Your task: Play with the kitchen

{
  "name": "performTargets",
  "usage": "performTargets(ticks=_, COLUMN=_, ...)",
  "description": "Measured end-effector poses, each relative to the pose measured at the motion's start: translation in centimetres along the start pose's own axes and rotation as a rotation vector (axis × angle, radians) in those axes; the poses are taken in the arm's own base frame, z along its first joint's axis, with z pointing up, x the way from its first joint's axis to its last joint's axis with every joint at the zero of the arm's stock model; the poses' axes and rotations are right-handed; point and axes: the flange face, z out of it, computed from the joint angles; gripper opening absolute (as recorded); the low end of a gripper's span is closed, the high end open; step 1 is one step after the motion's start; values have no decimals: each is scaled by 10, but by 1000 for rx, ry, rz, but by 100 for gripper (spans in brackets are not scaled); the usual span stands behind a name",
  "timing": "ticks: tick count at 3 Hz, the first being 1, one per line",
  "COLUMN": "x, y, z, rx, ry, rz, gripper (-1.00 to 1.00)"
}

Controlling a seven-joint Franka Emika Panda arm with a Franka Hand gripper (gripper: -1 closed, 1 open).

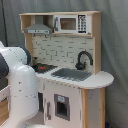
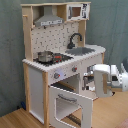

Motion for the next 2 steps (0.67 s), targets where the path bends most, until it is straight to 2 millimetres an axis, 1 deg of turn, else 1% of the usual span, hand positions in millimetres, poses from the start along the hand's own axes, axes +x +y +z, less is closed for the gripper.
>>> performTargets(ticks=2, x=-1, y=-48, z=-2, rx=112, ry=45, rz=93, gripper=100)
